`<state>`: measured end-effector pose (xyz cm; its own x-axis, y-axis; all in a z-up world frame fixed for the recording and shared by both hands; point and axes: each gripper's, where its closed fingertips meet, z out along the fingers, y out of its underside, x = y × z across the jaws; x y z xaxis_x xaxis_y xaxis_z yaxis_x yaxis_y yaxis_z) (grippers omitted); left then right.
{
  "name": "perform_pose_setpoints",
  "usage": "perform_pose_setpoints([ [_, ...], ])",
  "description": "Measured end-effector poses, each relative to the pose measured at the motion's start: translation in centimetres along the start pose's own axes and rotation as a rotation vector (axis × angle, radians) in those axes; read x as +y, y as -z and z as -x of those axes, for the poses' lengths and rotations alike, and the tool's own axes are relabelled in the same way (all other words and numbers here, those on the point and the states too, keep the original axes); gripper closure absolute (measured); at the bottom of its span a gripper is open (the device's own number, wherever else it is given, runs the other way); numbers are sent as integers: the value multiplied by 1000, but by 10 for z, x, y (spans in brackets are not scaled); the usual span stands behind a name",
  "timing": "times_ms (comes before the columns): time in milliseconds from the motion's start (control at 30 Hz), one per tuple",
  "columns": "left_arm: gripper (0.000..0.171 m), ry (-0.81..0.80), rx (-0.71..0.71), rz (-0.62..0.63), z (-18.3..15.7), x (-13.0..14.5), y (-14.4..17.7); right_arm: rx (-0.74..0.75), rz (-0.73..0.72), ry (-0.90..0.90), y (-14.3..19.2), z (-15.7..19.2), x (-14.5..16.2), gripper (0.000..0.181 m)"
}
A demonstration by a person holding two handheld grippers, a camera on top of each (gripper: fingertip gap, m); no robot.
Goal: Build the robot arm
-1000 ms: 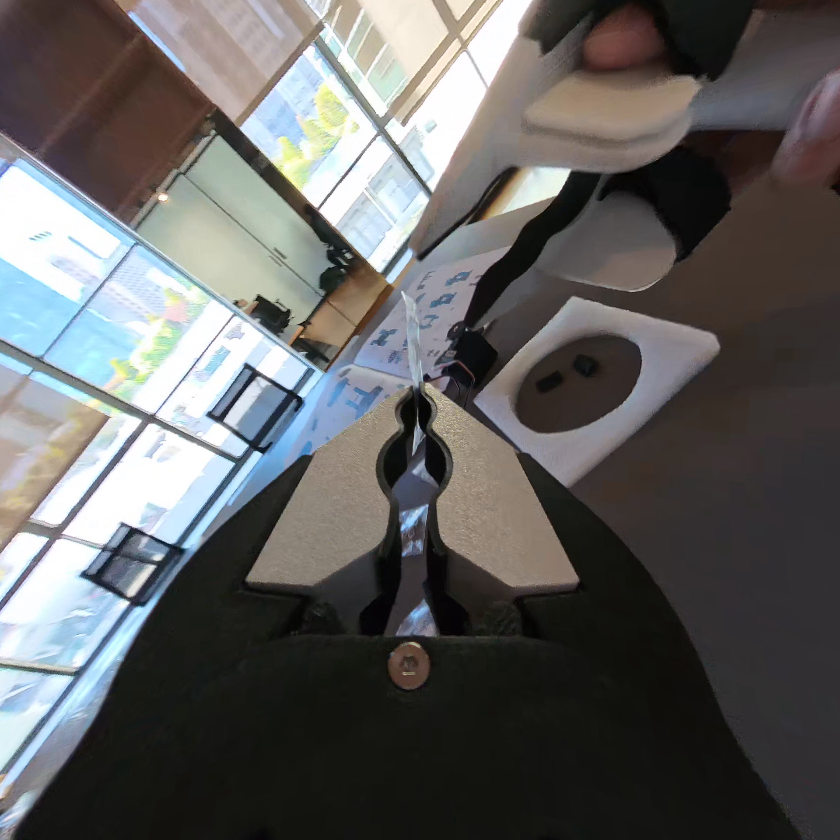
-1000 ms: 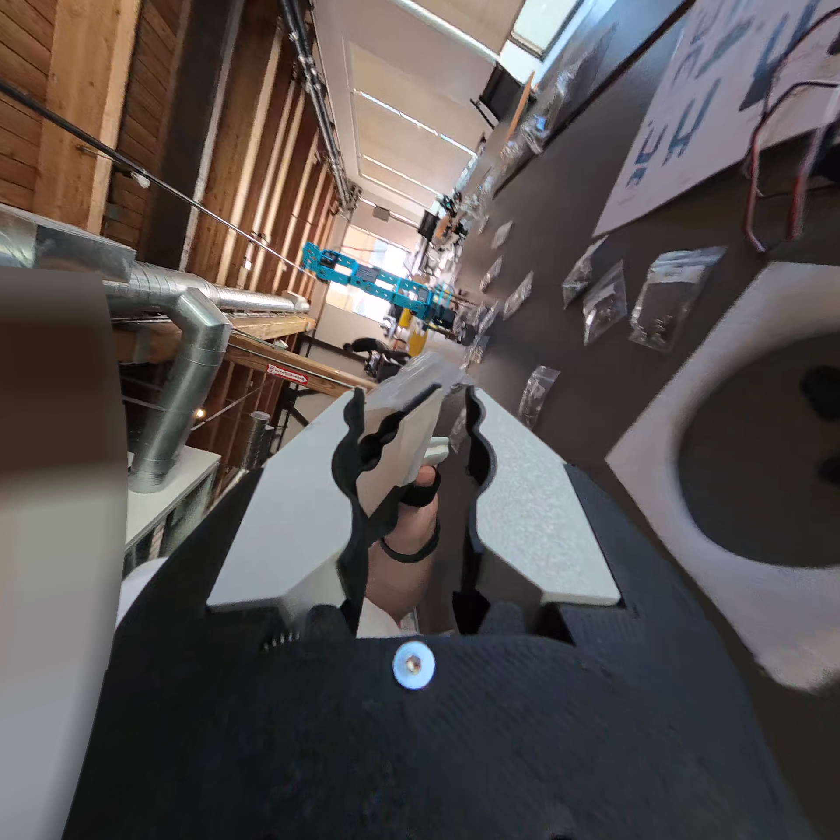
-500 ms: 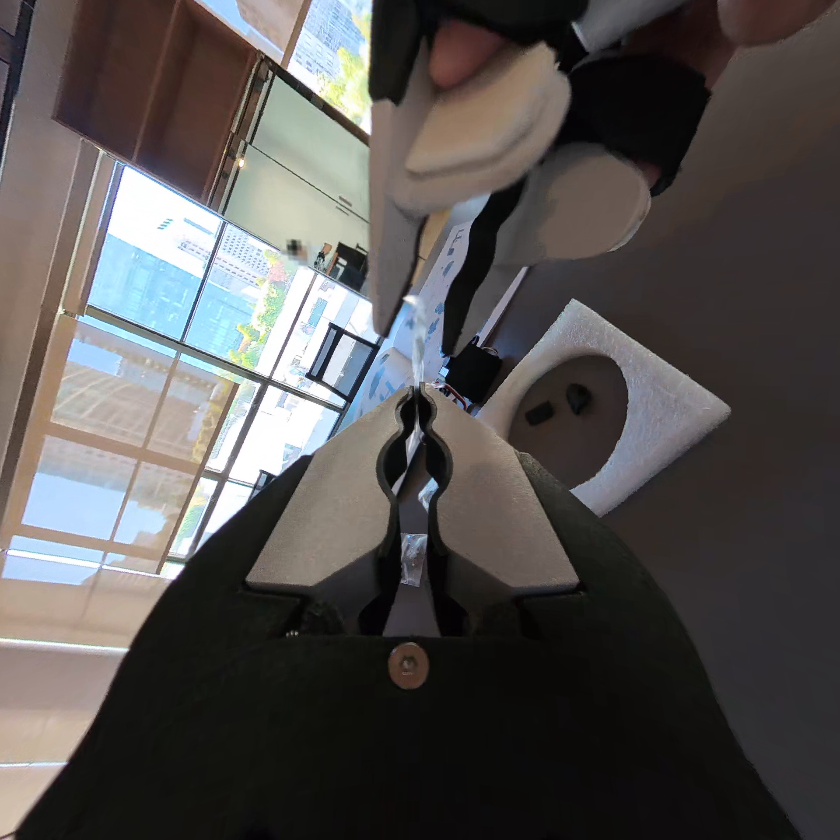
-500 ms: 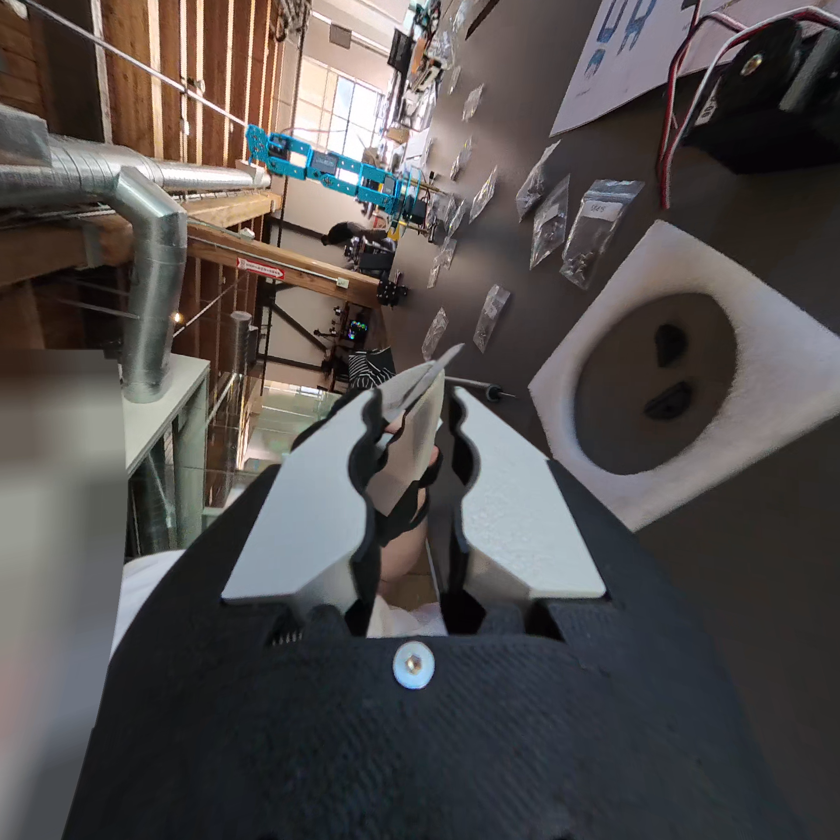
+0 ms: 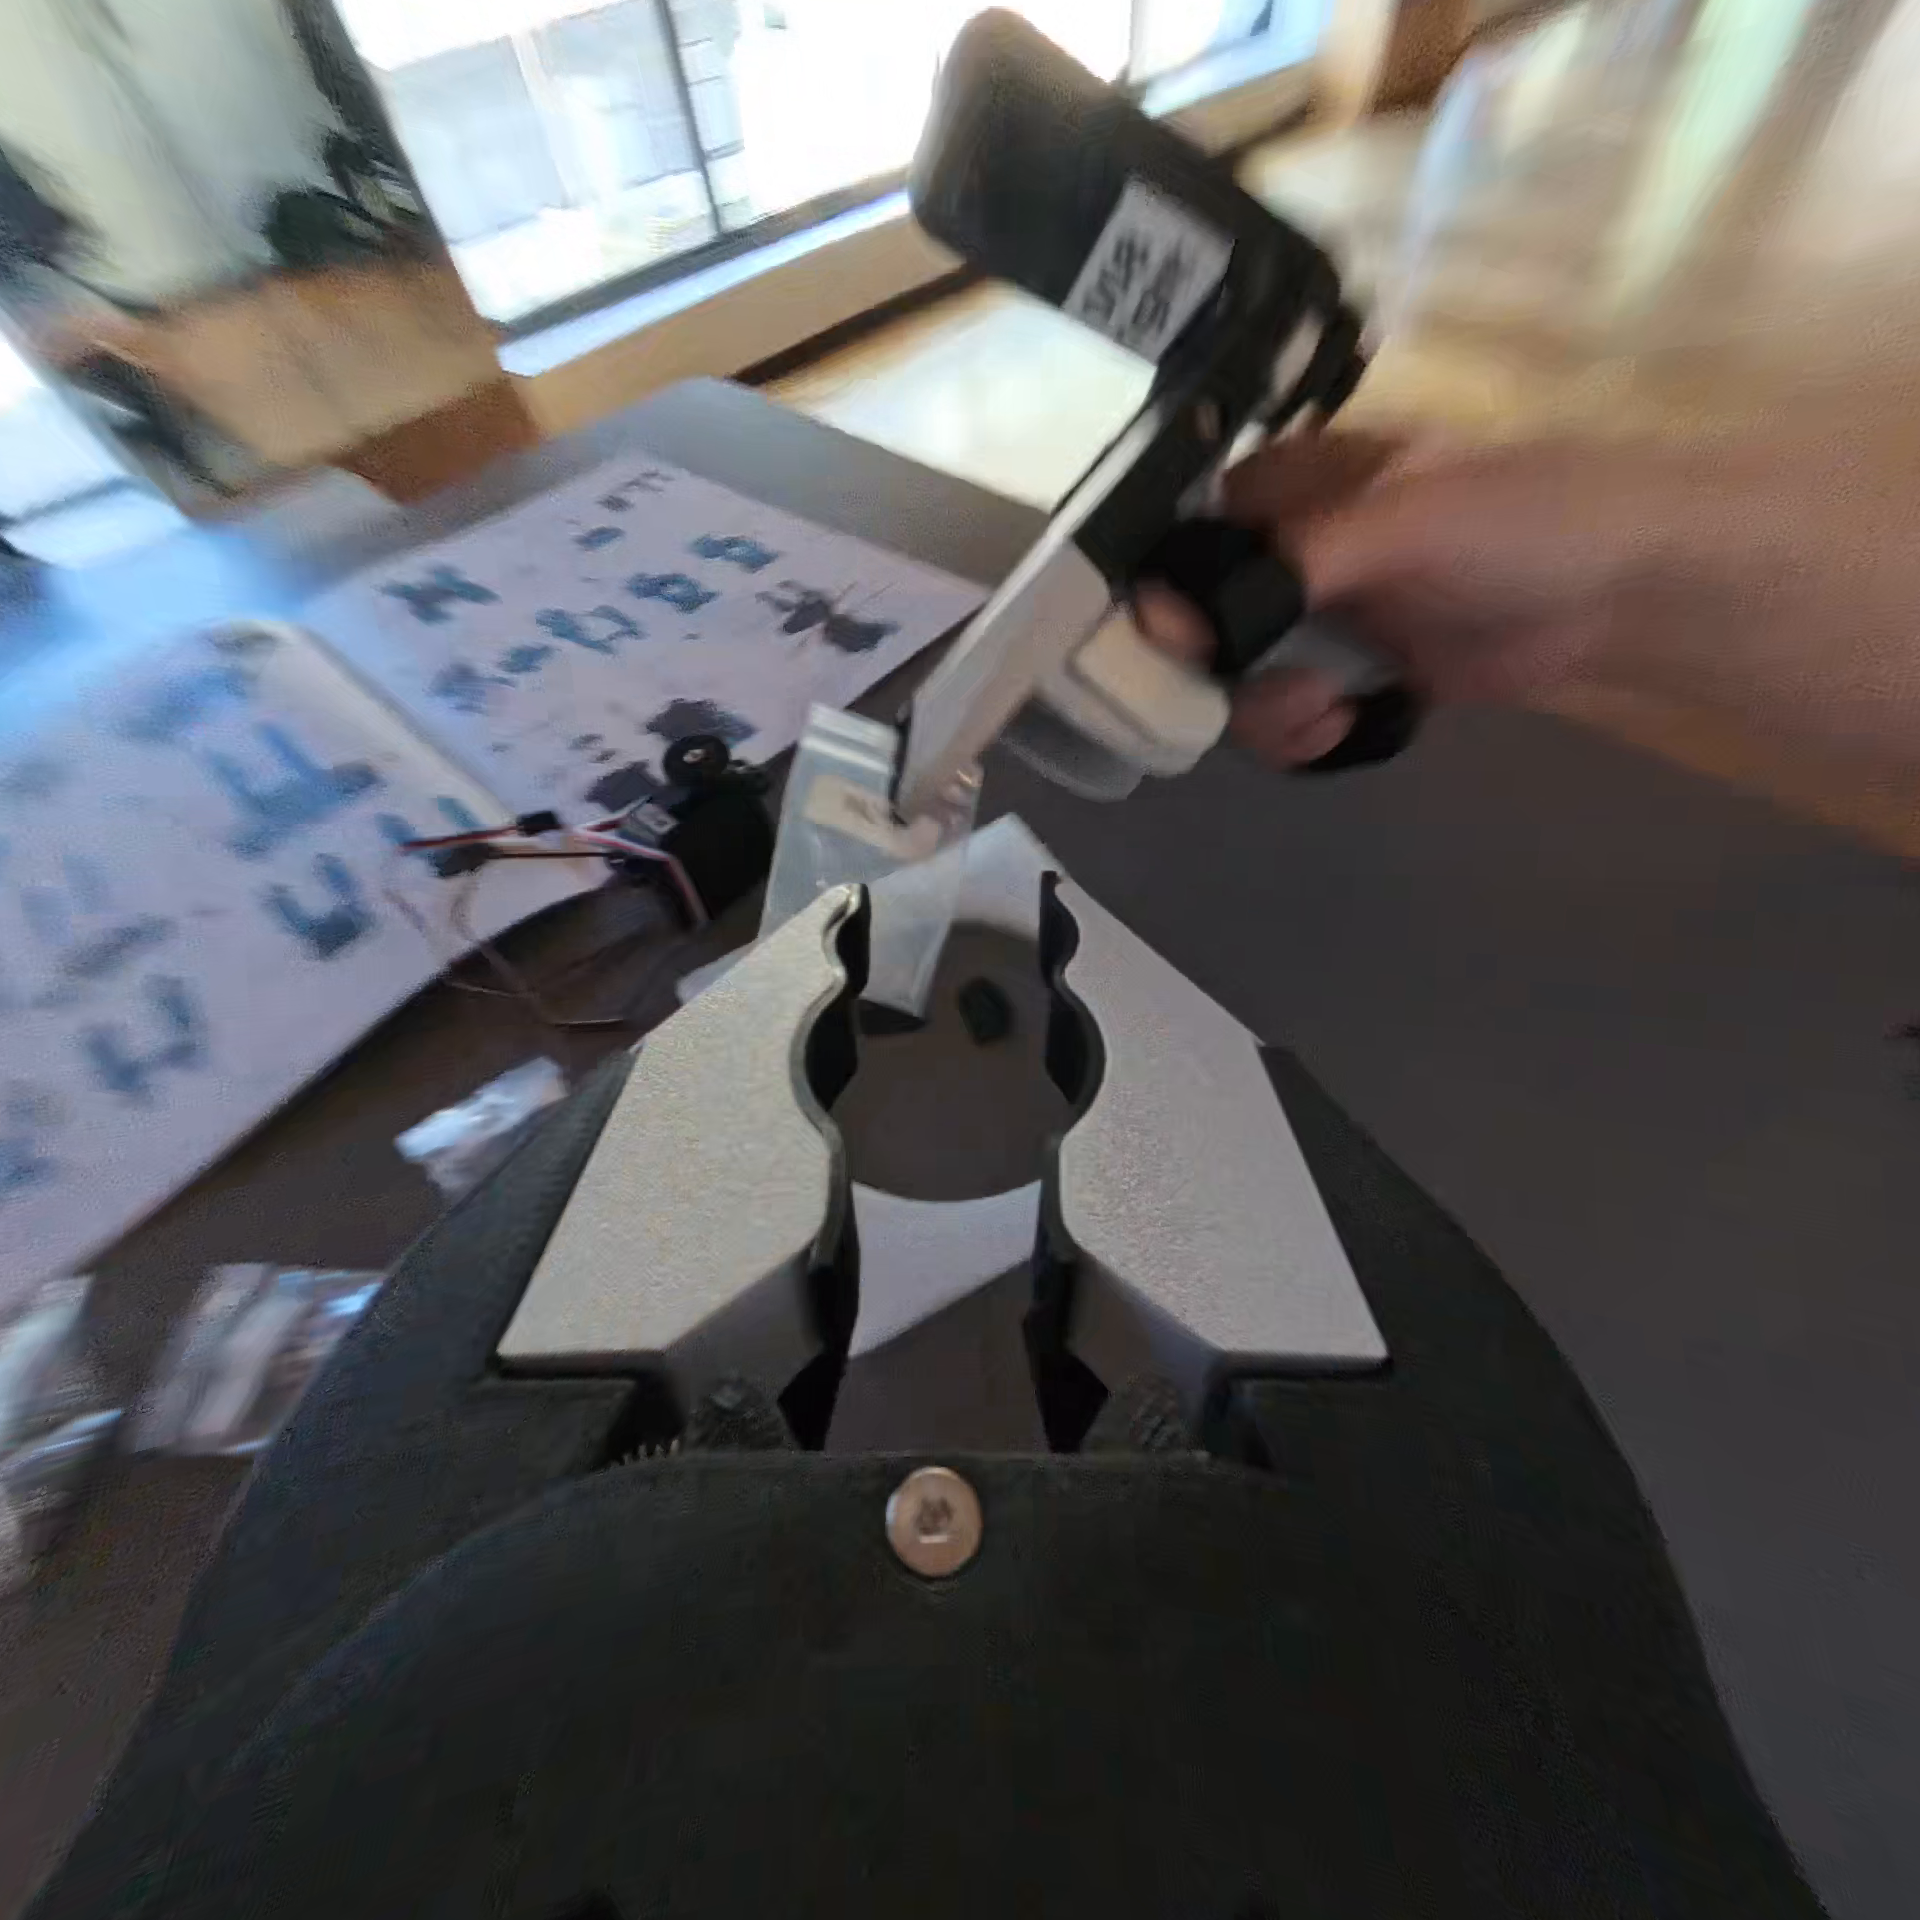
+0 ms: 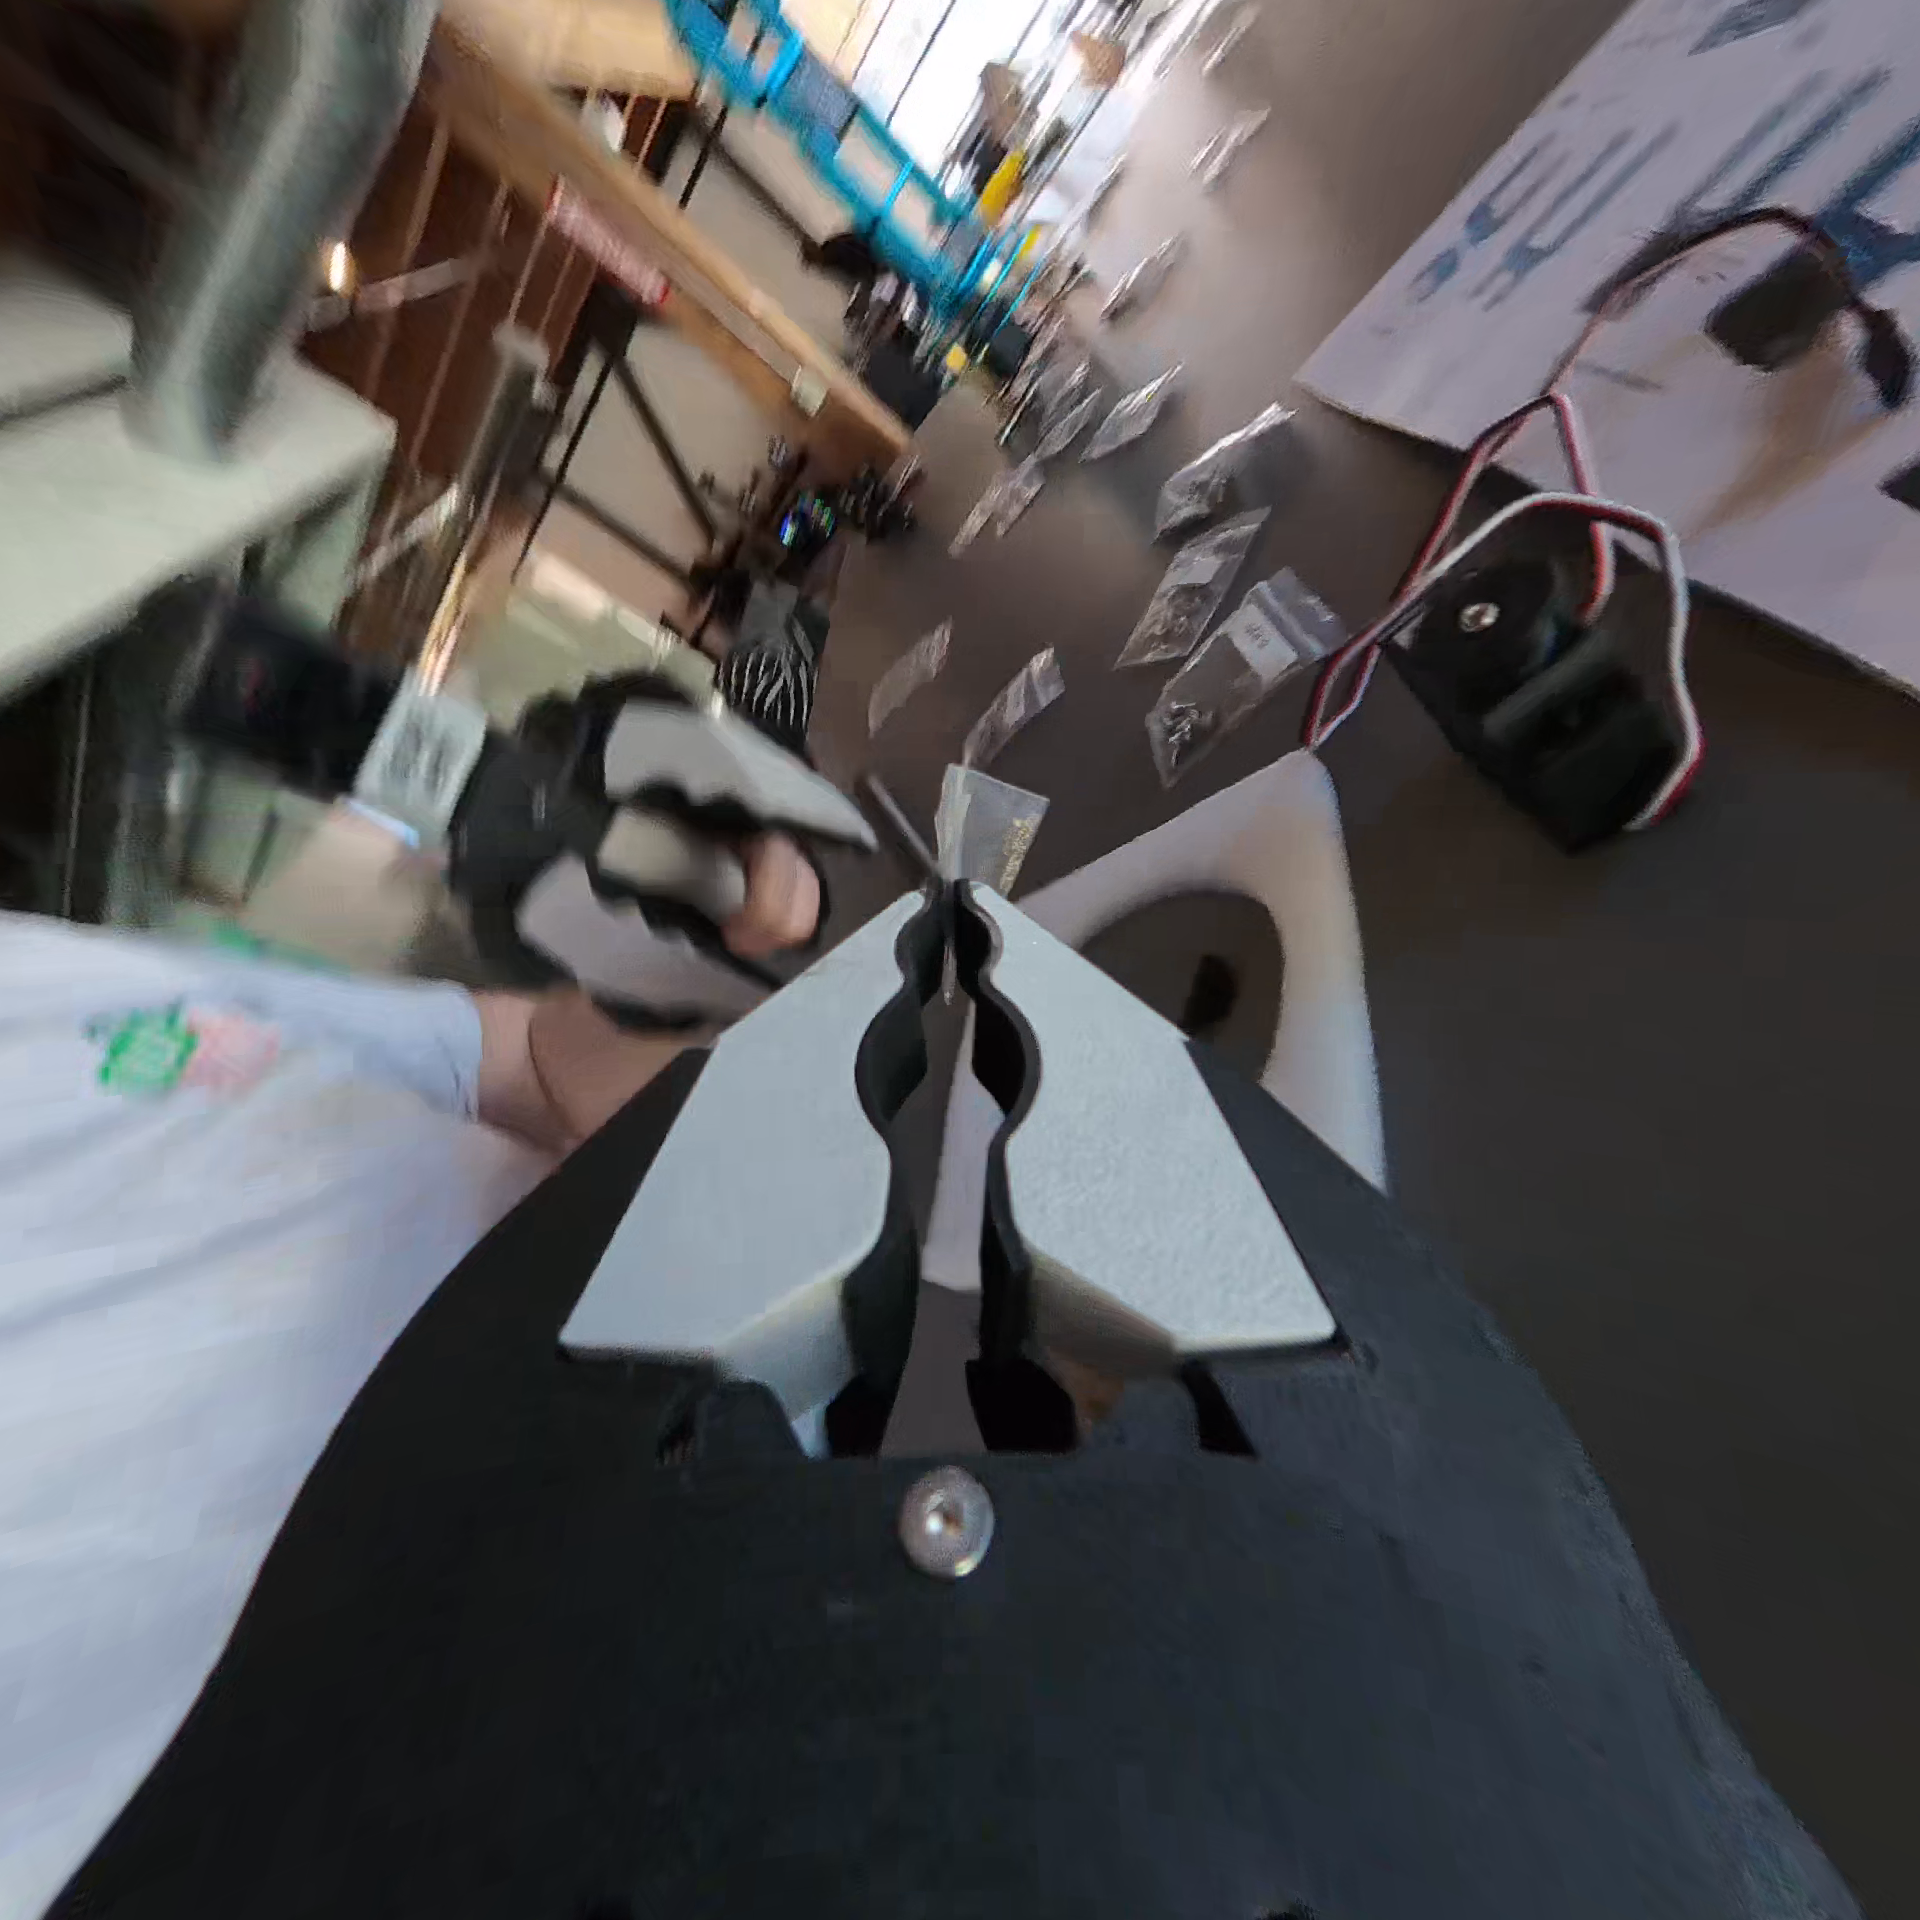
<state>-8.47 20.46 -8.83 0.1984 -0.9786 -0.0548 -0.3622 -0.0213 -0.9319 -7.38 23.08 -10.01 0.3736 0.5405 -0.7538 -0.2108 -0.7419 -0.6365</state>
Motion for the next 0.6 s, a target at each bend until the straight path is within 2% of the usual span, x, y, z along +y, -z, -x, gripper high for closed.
perform_pose_setpoints([
  [67,137,134,118,-72,14,-15,9,-58,101,54,2,0,10,181],
  [133,137,168,240,-89,22,-22,11,-143,161,83,2,7,14,181],
  [200,136,234,397,-55,24,-19,4,-194,193,117,3,11,13,181],
  [267,131,367,570,26,25,-12,-3,-219,232,153,2,12,12,181],
  [333,144,455,718,70,25,-10,-5,-215,257,190,0,10,8,181],
  [500,167,541,743,64,44,-4,-9,-287,262,153,-5,9,-13,181],
  [600,166,604,732,35,57,0,-3,-323,270,126,-11,5,-21,181],
])
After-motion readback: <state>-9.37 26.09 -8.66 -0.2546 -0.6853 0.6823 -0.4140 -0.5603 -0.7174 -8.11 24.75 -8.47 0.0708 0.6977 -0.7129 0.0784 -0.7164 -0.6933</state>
